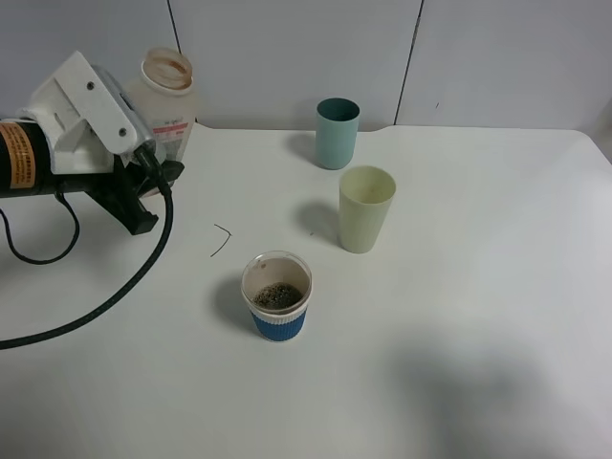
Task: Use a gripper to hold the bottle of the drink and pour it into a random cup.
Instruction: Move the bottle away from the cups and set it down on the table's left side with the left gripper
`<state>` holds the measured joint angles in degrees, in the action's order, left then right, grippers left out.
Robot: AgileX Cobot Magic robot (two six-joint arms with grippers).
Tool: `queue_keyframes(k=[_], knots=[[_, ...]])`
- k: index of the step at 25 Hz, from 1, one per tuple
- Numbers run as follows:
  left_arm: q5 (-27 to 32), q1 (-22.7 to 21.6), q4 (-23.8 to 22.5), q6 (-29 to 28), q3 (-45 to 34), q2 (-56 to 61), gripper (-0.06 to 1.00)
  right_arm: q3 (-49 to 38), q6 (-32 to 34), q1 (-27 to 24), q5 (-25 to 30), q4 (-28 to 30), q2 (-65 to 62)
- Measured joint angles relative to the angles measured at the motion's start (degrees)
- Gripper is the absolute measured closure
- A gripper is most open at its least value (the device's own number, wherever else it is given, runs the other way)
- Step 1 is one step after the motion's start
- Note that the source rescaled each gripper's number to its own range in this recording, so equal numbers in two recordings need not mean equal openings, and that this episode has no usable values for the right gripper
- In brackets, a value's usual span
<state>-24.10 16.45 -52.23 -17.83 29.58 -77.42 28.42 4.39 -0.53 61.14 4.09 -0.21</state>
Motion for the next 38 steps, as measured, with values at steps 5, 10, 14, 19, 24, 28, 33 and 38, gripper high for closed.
queue_keyframes(k=[5, 10, 14, 19, 24, 28, 33, 38], knots=[[-8.26, -1.15, 11.38, 7.14, 0.00, -4.70, 0.94, 0.00, 0.00, 0.00, 0.00, 0.00, 0.00], [-20.36, -1.17, 23.62, 13.96, -1.81, -10.75, 0.94, 0.00, 0.00, 0.00, 0.00, 0.00, 0.00], [-29.24, -1.17, 32.44, 19.18, -5.04, -14.33, 0.94, 0.00, 0.00, 0.00, 0.00, 0.00, 0.00], [-32.75, -1.17, 39.26, 23.67, -7.41, -15.29, 0.94, 0.00, 0.00, 0.00, 0.00, 0.00, 0.00], [-35.42, -1.17, 44.96, 28.74, -8.35, -16.37, 0.94, 0.00, 0.00, 0.00, 0.00, 0.00, 0.00], [-37.75, -1.17, 45.54, 29.20, -8.35, -19.69, 0.94, 0.00, 0.00, 0.00, 0.00, 0.00, 0.00], [-41.11, -1.17, 45.77, 29.26, -8.67, -23.87, 0.94, 0.00, 0.00, 0.00, 0.00, 0.00, 0.00], [-44.49, -1.17, 45.88, 28.95, -9.35, -28.17, 0.94, 0.00, 0.00, 0.00, 0.00, 0.00, 0.00]])
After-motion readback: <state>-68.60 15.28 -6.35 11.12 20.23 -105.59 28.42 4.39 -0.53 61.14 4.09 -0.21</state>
